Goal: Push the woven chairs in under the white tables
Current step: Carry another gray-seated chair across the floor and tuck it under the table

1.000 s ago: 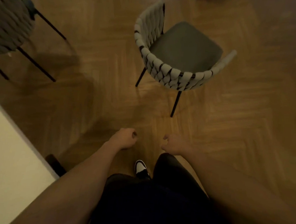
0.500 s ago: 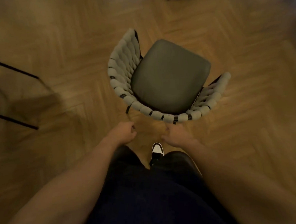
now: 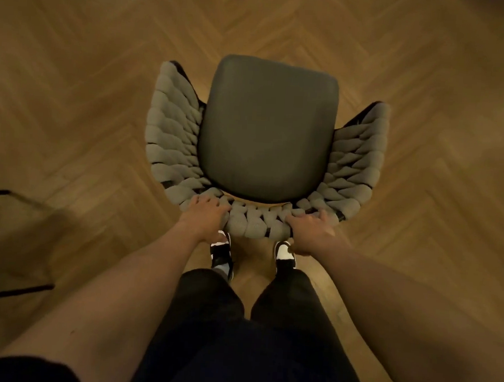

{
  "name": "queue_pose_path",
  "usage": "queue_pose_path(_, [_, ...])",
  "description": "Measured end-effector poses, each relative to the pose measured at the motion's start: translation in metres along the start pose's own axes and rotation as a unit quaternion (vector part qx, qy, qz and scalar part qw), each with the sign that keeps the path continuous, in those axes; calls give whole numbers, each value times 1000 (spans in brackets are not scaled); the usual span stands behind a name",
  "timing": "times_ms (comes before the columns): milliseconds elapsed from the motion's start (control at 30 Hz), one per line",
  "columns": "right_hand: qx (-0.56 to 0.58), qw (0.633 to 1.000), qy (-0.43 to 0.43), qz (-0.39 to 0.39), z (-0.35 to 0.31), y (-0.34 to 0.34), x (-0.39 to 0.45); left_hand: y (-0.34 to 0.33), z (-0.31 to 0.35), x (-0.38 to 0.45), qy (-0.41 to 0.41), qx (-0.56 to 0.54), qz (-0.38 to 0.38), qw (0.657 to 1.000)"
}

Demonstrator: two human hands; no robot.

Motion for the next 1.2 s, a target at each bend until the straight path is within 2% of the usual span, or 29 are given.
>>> queue_pose_path(100, [-11,1000,4,5,-3,-6,13,-3,-5,10,-11,47,-39,998])
queue_pose_path(300, [-21,999,31,1,-4,-9,17,6,6,5,18,68,-30,997])
queue_pose_path(500, [-55,995,79,13,24,-2,17,-3,37,5,69,8,-22,997])
queue_pose_path(733, [-147,978,149,17,54,18,26,-7,78,6,139,-70,-11,988])
queue_pose_path(967, [-263,941,211,17,77,59,62,4,105,30,204,-162,2,965])
queue_pose_path(1200, [-363,892,271,-2,88,93,103,20,122,57,263,-268,17,927])
Point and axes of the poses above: each hand's wrist, its own x-axis towards the middle knuckle, its own y-axis out of the back of the hand, z = x × y, the point moved 10 cm from there along x, towards the middle knuckle, and after that the axes turned 12 degrees about -y, right-handed, at the moved point
